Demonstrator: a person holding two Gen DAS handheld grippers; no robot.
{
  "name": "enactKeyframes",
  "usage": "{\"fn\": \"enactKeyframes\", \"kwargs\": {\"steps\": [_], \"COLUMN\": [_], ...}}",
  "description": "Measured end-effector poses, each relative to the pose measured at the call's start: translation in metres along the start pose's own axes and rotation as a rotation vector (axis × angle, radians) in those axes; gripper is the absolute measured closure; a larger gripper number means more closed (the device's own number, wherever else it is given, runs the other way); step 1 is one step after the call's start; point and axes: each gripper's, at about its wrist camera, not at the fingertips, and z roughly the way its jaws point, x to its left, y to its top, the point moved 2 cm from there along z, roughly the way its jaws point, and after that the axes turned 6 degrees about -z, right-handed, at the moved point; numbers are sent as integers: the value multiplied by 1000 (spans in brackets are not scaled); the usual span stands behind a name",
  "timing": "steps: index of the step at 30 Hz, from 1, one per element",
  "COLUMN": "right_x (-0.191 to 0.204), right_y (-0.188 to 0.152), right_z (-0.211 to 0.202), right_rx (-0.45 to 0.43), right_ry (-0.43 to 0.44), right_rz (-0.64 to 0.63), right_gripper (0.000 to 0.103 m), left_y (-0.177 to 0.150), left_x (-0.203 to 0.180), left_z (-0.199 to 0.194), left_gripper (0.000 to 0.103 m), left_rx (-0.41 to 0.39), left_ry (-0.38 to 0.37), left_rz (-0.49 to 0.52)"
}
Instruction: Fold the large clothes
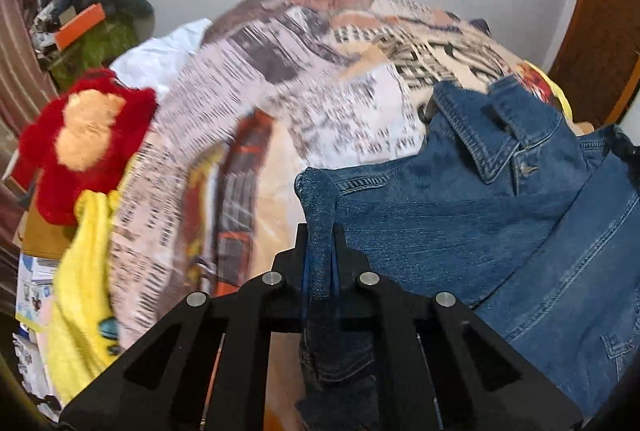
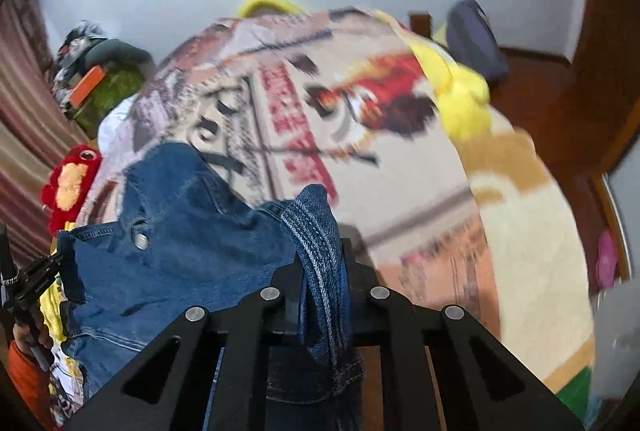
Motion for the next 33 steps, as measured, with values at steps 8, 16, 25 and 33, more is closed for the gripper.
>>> {"fn": "enactKeyframes", "kwargs": {"steps": [8,16,25,33], "right_x": [28,7,-5,-7], "right_y": [34,13,-2,-13], "right_z": [5,71,89,67], "right_rx": [-59,59,113,103], "right_ry": [-16,-112,-144,-302], "right_rz": [-84,-106,-115,-193], "right_gripper": [93,92,85,32], "left_y": [14,1,-14,-16], "left_x": [19,32,32,35], "left_z": [9,69,101,78], "left_gripper": [95,94,81,77], "left_rx": [-11,114,179,182], "left_ry": [48,64,81,96], "left_rz": [-30,-85,-113,-101]}}
